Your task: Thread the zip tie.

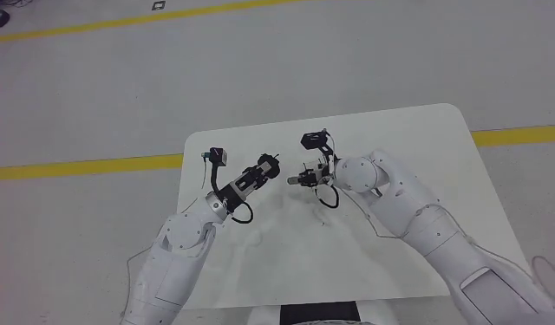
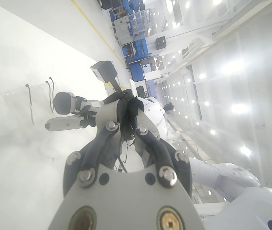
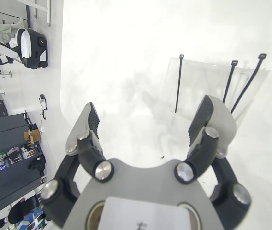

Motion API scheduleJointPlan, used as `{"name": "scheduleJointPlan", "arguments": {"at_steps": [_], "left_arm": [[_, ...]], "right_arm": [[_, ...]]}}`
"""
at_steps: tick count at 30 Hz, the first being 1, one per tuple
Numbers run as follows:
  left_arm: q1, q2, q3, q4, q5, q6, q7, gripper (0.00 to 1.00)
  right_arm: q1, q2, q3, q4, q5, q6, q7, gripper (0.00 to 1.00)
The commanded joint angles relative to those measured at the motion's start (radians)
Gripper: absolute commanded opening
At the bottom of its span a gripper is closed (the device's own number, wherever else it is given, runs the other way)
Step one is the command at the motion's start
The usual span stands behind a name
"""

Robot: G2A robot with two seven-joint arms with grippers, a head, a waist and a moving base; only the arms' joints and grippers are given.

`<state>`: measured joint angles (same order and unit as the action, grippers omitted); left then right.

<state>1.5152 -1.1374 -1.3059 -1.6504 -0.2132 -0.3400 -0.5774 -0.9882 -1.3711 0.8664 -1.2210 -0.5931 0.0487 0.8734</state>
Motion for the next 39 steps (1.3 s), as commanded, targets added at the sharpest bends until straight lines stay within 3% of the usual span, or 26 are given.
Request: {"name": "scheduleJointPlan", "arguments": {"at_steps": [1, 8, 16, 27, 28, 29, 30, 39], "left_arm": [[0.000, 0.000, 0.000, 0.000, 0.000, 0.000, 0.000, 0.00], [0.000, 0.000, 0.000, 0.000, 0.000, 0.000, 0.000, 0.00], [0.000, 0.000, 0.000, 0.000, 0.000, 0.000, 0.000, 0.00], [0.000, 0.000, 0.000, 0.000, 0.000, 0.000, 0.000, 0.00], [0.000, 0.000, 0.000, 0.000, 0.000, 0.000, 0.000, 0.00], [0.000, 0.000, 0.000, 0.000, 0.000, 0.000, 0.000, 0.00], [0.000, 0.000, 0.000, 0.000, 0.000, 0.000, 0.000, 0.00], [0.000, 0.000, 0.000, 0.000, 0.000, 0.000, 0.000, 0.00]], "right_arm": [[0.004, -0.004, -0.008, 0.016, -0.004, -0.006, -0.025, 1.00], [0.015, -0.014, -0.024, 0.065, -0.002, -0.034, -0.087, 1.00], [0.014, -0.014, -0.024, 0.068, -0.002, -0.036, -0.093, 1.00], [-0.034, 0.002, 0.000, -0.026, -0.092, 0.014, -0.106, 1.00], [-0.036, 0.003, 0.001, -0.031, -0.096, 0.014, -0.106, 0.85], [-0.039, 0.004, 0.002, -0.034, -0.099, 0.015, -0.106, 0.55], [-0.042, 0.005, 0.004, -0.039, -0.104, 0.017, -0.106, 0.48], [-0.066, 0.013, 0.025, -0.069, -0.125, 0.025, -0.098, 0.40]]}}
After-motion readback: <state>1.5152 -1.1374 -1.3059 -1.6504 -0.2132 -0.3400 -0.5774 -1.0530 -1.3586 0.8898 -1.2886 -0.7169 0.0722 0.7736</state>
